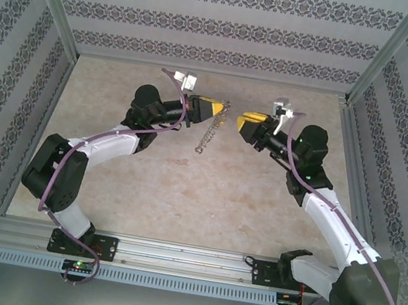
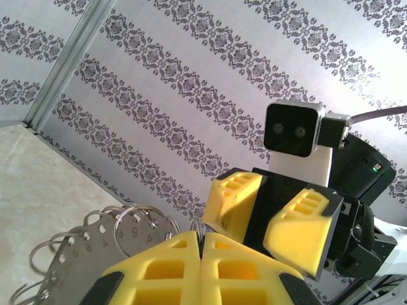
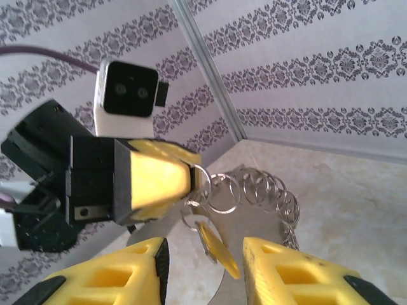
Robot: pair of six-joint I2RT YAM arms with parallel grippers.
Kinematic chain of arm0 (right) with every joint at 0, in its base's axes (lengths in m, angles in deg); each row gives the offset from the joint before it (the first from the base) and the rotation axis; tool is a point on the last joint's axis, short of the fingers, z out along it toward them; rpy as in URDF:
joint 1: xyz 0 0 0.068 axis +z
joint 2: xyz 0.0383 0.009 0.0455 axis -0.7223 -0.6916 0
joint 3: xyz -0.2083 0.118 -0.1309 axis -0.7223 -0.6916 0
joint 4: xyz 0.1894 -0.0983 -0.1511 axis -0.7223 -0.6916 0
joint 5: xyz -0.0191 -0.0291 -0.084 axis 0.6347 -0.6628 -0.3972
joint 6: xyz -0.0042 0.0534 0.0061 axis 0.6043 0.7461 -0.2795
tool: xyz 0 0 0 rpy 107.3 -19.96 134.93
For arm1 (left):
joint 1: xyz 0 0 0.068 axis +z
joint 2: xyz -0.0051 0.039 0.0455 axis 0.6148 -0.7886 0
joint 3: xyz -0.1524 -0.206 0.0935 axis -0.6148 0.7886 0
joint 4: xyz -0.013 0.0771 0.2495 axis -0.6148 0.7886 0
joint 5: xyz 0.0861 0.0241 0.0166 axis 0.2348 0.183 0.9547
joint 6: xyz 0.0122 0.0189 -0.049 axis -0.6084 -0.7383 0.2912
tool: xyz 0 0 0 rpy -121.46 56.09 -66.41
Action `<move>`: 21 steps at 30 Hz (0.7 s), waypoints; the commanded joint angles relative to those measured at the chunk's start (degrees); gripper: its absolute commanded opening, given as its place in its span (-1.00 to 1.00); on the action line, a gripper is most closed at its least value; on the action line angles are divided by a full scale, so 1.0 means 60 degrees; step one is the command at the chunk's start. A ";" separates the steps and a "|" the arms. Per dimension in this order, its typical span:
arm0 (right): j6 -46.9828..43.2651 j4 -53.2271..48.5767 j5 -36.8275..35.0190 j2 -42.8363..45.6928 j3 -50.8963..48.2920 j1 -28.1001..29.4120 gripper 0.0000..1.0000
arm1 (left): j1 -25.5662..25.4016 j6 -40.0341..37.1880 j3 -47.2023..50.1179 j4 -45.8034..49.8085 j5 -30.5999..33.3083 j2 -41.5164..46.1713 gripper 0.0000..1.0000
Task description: Put the keys on the keyring
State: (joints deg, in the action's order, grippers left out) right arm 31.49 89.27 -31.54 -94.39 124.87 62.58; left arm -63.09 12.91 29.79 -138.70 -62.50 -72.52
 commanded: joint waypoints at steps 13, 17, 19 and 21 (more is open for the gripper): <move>0.3576 0.3122 0.0345 -0.1914 0.0874 0.0184 -0.29 | -0.0088 0.0408 -0.0083 -0.0986 0.0310 -0.0125 -1.00; 0.3540 0.3110 0.0364 -0.2032 0.0996 0.0378 -0.31 | -0.0095 0.0446 -0.0101 -0.1008 0.0286 -0.0157 -1.00; 0.3511 0.3094 0.0389 -0.2116 0.1094 0.0469 -0.31 | -0.0097 0.0473 -0.0101 -0.1052 0.0302 -0.0170 -1.00; 0.3513 0.3094 0.0387 -0.2197 0.1167 0.0544 -0.32 | -0.0087 0.0497 -0.0129 -0.1085 0.0288 -0.0187 -1.00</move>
State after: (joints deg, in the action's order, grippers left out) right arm 51.86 104.85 -30.36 -106.85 129.84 65.20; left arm -63.09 14.97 29.79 -139.97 -61.08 -73.24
